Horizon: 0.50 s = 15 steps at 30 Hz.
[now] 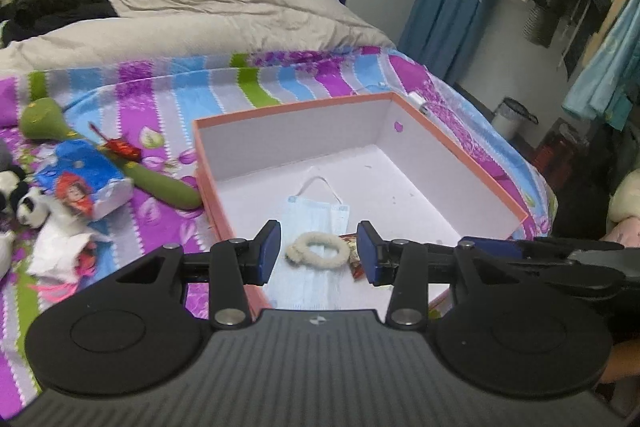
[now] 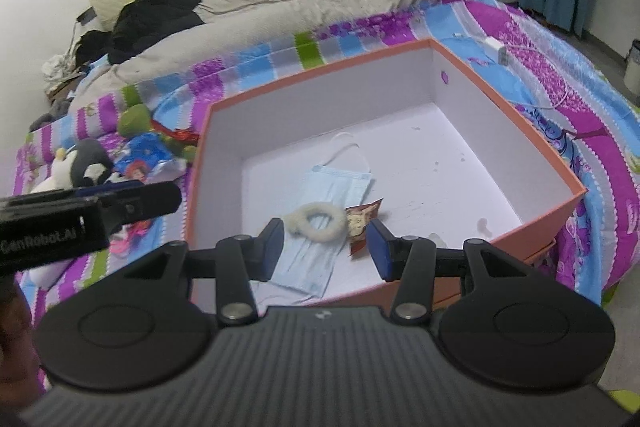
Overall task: Organize soft objects
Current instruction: 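Withdraw both grippers from the box back toward the item pile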
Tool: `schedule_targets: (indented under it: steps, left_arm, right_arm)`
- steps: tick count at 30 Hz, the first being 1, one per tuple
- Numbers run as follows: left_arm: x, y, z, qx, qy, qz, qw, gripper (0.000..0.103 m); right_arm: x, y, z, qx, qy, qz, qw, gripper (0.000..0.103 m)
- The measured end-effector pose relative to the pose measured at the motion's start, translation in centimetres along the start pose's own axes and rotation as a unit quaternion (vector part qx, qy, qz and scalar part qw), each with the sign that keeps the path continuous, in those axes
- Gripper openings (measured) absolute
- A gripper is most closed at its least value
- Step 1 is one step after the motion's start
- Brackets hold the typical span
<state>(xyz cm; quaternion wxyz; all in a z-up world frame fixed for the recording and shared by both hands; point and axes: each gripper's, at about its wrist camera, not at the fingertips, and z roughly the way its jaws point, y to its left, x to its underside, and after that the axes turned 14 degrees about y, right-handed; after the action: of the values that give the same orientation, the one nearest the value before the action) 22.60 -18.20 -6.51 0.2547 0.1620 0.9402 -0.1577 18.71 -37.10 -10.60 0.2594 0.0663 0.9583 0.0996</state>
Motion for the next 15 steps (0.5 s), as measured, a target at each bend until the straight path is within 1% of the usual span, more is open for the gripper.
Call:
schedule_targets:
  steps: [4, 11, 15]
  left_arm:
    - [1.8, 0.1, -2.7, -0.001, -0.014, 0.002, 0.9999, 0.048]
    - [5.3, 1.2, -6.9, 0.004, -0.04, -0.015, 0.9991, 0.048]
    - [7.4, 1.9, -9.3, -0.004, -0.054, -0.02, 0.9984, 0.048]
  right_arm:
    - [1.1, 1.6, -1.9, -0.002, -0.013, -0.021, 1.0, 0.049]
    - [3.6, 4.1, -4.6, -0.018, -0.034, -0.029, 0.999, 0.049]
    - [5.2, 5.8, -5.5, -0.023, -0.038, -0.045, 0.998, 0.049]
